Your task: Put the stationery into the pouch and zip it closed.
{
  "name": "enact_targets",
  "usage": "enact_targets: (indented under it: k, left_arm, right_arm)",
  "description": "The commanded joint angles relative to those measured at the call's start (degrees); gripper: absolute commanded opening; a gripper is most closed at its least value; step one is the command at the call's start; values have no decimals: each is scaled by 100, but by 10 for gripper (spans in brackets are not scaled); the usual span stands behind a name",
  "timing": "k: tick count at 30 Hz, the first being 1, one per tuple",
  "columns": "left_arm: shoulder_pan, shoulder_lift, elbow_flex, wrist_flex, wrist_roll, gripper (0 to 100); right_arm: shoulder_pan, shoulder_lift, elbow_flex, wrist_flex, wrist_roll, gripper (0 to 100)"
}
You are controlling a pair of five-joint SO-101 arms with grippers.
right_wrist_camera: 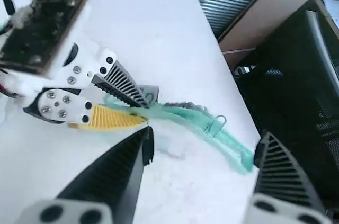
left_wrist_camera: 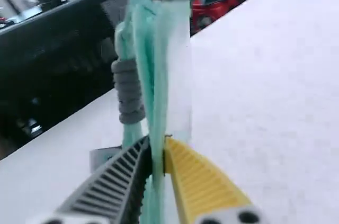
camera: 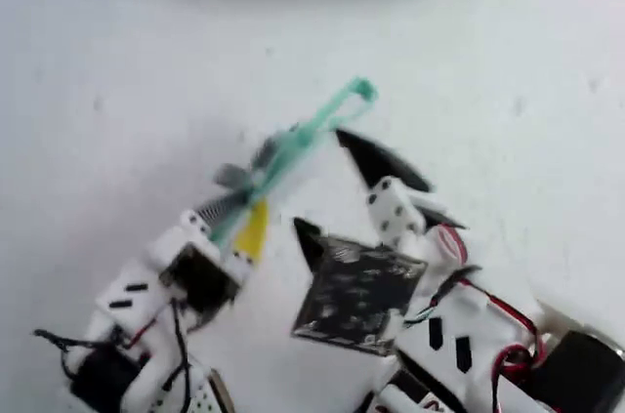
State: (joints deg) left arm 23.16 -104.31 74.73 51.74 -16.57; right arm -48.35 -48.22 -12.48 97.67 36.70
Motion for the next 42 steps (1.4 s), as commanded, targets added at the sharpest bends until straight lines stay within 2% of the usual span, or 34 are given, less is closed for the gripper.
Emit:
enact_targets:
  k: [1, 4, 7, 9, 12, 16, 18, 20, 22, 26, 32, 37, 39, 42]
  left_arm:
    - [-541, -48, 527, -1081, -290, 22]
    - [-593, -48, 905, -1398, -554, 22]
    - [-444, -48, 1081, -1389, -853, 22]
    - [-207, -48, 1187, -1222, -1134, 22]
    - [198, -48, 1248, -826, -1336, 22]
    - [664, -48, 1152, -290, -1371, 22]
    - [734, -48, 1152, -264, -1371, 22]
    - [725, -48, 1152, -264, -1371, 22]
    - [699, -48, 1160, -264, -1371, 22]
    - [690, -48, 1196, -360, -1371, 22]
    - [567, -48, 1196, -352, -1336, 22]
    - [567, -48, 1196, -352, -1327, 22]
    - [567, -48, 1187, -352, -1319, 22]
    - [567, -48, 1187, -360, -1319, 22]
  right_arm:
    - [207, 13, -158, -110, -97, 299]
    - [479, 171, -132, -637, -273, 297]
    - [936, 637, -167, -1244, -1301, 297]
    - [1059, 1059, -299, -1437, -1688, 297]
    - [1051, 1851, -1134, -1077, -1723, 297]
    - [1007, 3125, -2813, 119, -1670, 297]
    - [1086, 3530, -3015, 180, -1653, 283]
    - [1156, 3600, -2743, 163, -1486, 245]
    - [892, 3547, -2101, 163, -1169, 226]
    - [611, 3266, -985, 171, -949, 254]
    - [796, 2958, -35, 171, -598, 277]
    - [1051, 3257, 448, 163, -501, 273]
    - [1130, 3451, 475, 163, -501, 231]
    - [1156, 3776, 466, 163, -492, 94]
